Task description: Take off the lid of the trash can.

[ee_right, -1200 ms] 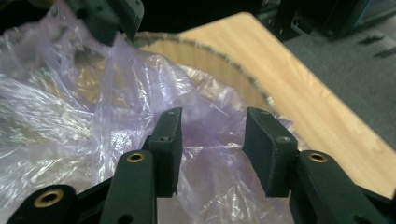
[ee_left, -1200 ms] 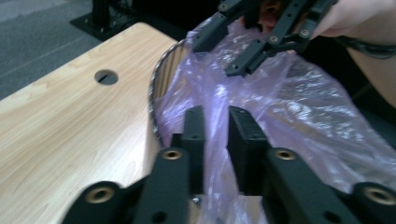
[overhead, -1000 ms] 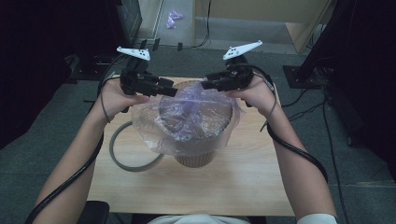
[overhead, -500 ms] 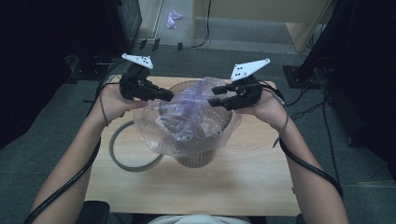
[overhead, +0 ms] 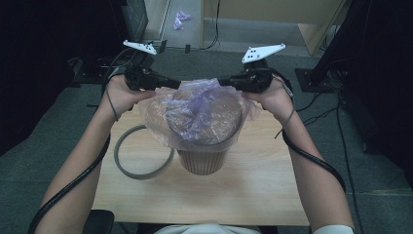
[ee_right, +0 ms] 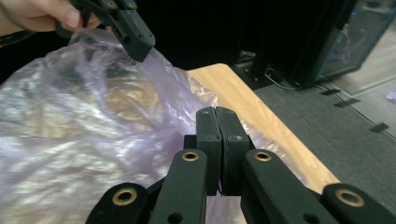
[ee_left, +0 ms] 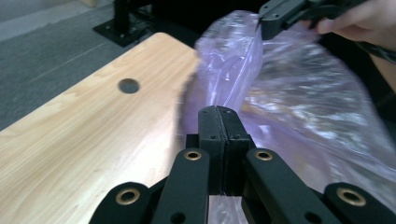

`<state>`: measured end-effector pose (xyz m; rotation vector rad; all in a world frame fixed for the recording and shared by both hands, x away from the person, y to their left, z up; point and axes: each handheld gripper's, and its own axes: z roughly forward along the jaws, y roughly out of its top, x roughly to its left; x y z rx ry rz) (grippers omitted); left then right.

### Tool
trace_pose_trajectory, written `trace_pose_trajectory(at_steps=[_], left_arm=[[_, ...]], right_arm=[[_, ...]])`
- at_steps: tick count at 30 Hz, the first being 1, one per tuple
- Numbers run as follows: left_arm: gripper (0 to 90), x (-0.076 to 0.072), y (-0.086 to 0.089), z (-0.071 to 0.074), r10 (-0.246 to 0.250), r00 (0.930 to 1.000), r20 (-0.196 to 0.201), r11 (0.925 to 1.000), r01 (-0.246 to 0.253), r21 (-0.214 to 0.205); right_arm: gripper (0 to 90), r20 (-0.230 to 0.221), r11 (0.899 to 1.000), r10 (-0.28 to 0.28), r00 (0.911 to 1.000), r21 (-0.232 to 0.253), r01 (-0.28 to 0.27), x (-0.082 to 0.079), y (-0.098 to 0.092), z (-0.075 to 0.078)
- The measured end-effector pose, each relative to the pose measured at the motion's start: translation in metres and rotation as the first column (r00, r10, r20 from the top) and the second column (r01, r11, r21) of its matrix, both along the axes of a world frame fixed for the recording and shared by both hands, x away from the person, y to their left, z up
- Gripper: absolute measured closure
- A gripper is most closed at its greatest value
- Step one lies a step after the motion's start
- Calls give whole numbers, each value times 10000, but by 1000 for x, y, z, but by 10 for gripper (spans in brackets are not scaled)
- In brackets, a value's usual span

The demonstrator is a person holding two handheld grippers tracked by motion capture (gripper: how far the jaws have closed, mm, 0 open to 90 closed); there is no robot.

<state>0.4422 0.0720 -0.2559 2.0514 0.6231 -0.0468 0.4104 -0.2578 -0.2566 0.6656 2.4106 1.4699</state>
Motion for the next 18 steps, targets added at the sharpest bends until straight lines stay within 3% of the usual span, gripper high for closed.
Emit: trace_pose_trajectory(at_steps=[9,18], left_arm=[[890,28,-4,-22,503,9966,-658,9985,-515,-160],[890,36,-12,-50,617,9910,-1188,9981,-623,-10]], right_arm=[[876,-736,9970,-764,9944,28,768,35,0,-22],[880,-1245,9946,-996,9872,-422,950,42,-2,-52]])
